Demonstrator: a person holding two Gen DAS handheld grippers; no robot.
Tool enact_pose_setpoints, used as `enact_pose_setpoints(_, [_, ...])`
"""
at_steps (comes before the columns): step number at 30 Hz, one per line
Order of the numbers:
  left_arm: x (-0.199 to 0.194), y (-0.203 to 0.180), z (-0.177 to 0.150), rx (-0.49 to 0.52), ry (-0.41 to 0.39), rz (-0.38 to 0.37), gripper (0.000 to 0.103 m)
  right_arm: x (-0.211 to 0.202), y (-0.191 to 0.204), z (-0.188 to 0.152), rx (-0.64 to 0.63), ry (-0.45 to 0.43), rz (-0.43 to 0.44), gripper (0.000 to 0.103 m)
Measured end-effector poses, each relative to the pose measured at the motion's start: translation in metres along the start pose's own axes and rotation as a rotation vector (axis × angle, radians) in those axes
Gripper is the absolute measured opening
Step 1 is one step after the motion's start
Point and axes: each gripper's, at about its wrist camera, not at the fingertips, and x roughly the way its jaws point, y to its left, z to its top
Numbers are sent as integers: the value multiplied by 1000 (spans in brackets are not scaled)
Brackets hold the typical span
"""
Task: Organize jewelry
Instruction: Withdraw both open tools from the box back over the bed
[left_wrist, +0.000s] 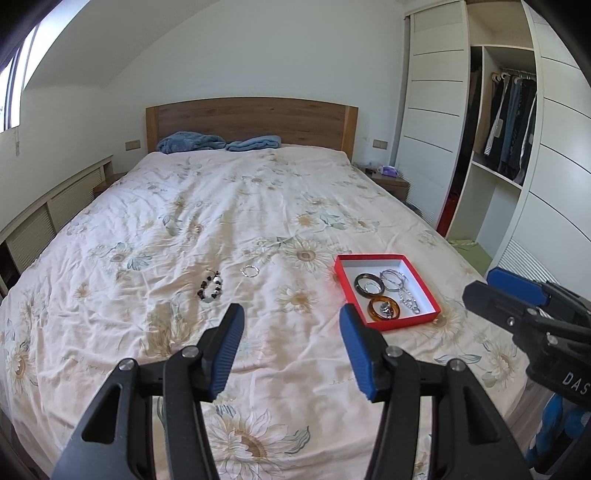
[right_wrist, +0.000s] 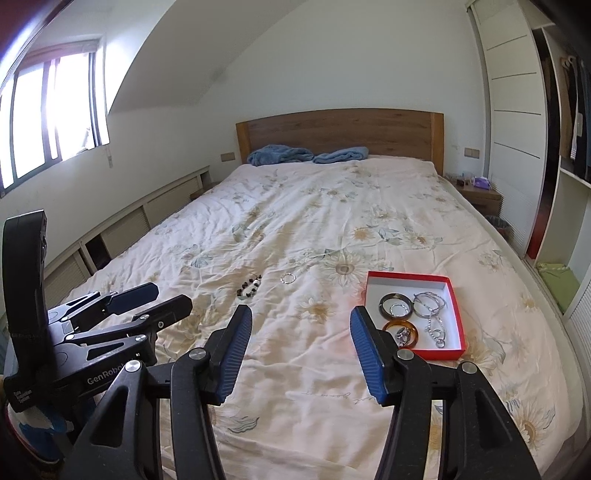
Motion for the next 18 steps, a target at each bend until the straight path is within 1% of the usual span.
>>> enact_pose_setpoints(9, [13, 20, -5, -38, 15, 18, 52, 17, 8, 1, -17, 34, 3, 55])
enact_pose_setpoints(11, [20, 29, -8, -57, 20, 6, 52, 24, 9, 1, -21, 47, 4, 55])
enact_pose_setpoints(13, [27, 39, -12, -76, 27, 12, 52, 30, 11, 0, -24, 57, 5, 55])
enact_pose_setpoints(18, [62, 72, -27, -130, 102, 67, 52, 64, 9, -2, -23, 115, 22, 55])
